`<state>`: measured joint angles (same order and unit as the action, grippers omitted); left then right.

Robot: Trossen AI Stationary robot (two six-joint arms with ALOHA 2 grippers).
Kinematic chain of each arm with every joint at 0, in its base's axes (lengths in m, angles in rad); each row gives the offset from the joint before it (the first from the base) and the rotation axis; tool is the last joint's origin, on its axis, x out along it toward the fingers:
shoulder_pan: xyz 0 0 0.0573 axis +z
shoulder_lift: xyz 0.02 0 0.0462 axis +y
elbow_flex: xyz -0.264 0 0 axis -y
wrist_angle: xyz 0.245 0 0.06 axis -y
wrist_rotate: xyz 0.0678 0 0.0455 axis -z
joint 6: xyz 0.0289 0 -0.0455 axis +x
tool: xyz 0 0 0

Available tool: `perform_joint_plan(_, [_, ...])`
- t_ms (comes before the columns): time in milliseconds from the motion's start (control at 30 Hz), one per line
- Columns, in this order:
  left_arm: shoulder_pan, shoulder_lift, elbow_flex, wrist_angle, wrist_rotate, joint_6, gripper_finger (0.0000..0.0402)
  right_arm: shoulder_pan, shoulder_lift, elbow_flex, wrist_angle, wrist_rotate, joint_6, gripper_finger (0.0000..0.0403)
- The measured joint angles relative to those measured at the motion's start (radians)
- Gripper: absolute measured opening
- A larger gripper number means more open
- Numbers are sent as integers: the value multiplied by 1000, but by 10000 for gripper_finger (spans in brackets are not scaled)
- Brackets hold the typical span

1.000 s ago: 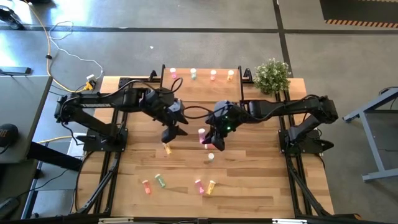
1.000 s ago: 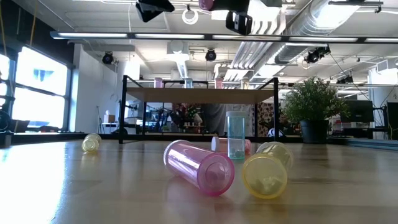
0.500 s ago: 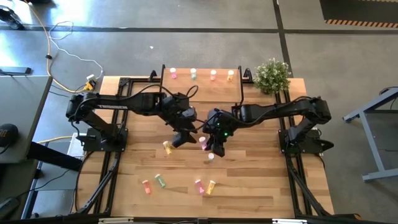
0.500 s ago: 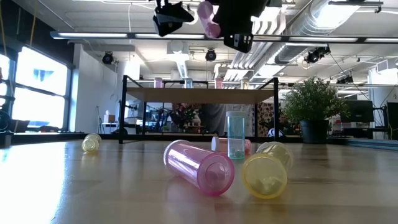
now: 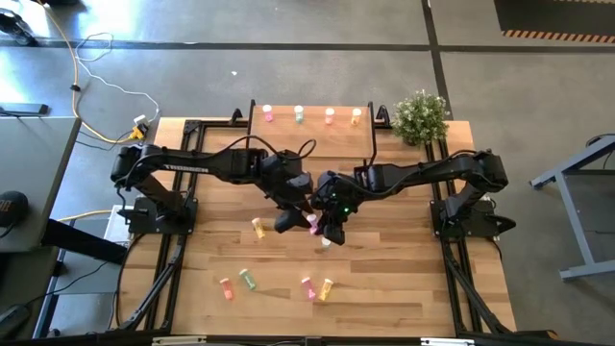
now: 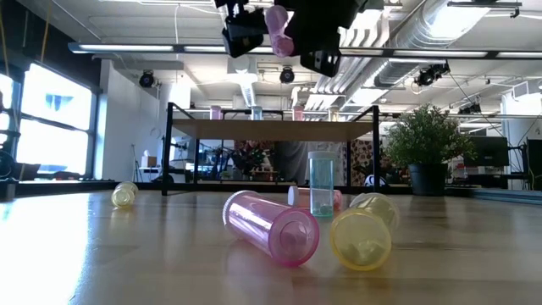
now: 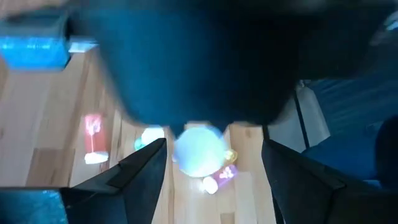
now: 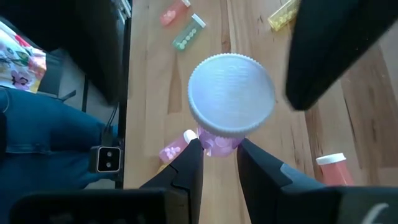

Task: Pick and place medicine bottles onto shelf by color
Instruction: Put the top pink pill bottle on the shelf aligned with the other pink pill bottle

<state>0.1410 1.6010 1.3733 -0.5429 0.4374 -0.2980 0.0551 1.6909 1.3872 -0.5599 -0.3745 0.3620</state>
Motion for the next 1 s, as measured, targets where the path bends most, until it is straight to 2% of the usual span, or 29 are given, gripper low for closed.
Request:
perform_joint_plan(467, [0, 40, -2, 22, -3, -14, 252, 5, 0, 0, 4, -2, 30, 79])
perform_joint_plan(1000, [-11, 40, -2, 24, -3, 13, 142, 5, 0, 0, 3, -3, 41, 79])
